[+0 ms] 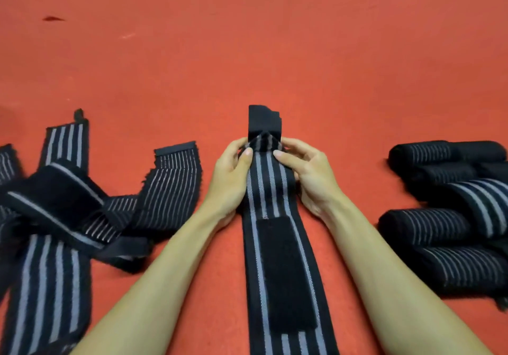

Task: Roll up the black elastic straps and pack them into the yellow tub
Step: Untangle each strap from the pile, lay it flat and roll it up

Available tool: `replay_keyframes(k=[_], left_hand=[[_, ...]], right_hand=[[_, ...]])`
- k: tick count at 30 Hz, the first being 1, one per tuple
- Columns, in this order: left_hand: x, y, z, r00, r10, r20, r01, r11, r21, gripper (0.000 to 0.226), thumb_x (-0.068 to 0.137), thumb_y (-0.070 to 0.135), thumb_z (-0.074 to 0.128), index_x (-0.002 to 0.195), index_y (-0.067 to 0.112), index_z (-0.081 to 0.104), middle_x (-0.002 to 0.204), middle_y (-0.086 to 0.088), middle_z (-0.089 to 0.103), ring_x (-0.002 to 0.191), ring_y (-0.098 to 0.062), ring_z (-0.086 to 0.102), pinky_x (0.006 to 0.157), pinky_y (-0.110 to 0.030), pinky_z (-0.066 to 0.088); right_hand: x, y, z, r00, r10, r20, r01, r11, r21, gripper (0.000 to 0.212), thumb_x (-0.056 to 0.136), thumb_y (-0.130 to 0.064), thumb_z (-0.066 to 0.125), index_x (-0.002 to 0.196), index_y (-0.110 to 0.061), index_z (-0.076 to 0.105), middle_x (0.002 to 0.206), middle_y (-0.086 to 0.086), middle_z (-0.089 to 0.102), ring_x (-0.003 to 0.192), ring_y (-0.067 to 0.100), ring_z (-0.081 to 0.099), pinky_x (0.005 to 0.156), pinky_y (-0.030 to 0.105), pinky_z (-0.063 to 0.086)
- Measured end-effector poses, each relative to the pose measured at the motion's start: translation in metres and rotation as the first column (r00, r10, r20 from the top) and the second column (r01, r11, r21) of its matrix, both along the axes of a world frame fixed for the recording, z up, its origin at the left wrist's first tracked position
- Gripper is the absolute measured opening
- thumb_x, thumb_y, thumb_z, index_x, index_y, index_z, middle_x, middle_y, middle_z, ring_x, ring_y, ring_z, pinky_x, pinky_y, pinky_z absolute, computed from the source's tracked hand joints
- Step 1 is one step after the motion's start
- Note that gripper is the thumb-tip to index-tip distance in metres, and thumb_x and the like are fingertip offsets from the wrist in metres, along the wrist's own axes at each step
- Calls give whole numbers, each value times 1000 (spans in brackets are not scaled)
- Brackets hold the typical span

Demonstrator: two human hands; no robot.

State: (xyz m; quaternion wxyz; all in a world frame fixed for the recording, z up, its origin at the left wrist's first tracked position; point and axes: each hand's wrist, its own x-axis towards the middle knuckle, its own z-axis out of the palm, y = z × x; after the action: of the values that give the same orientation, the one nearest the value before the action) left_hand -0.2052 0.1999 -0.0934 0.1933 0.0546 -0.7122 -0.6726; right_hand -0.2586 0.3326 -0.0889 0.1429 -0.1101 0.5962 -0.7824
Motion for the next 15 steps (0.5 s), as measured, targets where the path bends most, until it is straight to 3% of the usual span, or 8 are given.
replay_keyframes(k=[5,8,10,12,13,15], left_hand=[[4,0,4,996,-64,-58,66,997,41,34,102,4,41,123,26,55,126,-8,63,118,-25,60,103,-43,46],[7,0,10,996,-34,-80,38,998,52,34,100,1,43,117,26,60,121,-5,66,114,-21,62,102,-40,48],[9,0,12,995,-29,-96,34,998,46,35,99,0,43,115,25,62,117,0,68,112,-17,63,99,-33,49],[9,1,11,995,-19,-101,24,999,48,33,99,0,43,113,22,63,115,0,69,111,-17,63,96,-31,50],[10,2,11,995,-17,-100,25,997,79,33,98,-1,42,110,20,64,111,-1,70,107,-18,63,93,-30,50],[13,2,12,994,-60,-88,77,975,209,31,96,-4,38,96,15,63,94,-2,70,93,-19,65,81,-25,53]], right_hand=[[2,1,5,1000,-9,-6,8,999,-50,30,87,9,57,110,-8,68,91,8,72,70,11,69,58,20,52],[8,0,12,1000,-18,7,18,997,-80,28,88,13,53,107,-2,66,90,11,69,52,3,62,44,12,43],[10,-2,14,999,-32,-30,30,996,-78,26,86,13,55,100,-5,69,89,11,69,59,8,66,49,16,48],[10,-3,11,993,-76,-94,72,996,-44,30,83,11,60,88,-15,74,87,9,72,76,19,69,67,31,56],[11,-4,10,986,-106,-127,104,994,-23,35,81,11,62,81,-21,75,85,6,72,81,22,68,75,38,55],[12,-7,8,971,-149,-186,153,988,8,41,77,14,62,72,-24,76,81,0,73,83,20,67,80,39,53]])
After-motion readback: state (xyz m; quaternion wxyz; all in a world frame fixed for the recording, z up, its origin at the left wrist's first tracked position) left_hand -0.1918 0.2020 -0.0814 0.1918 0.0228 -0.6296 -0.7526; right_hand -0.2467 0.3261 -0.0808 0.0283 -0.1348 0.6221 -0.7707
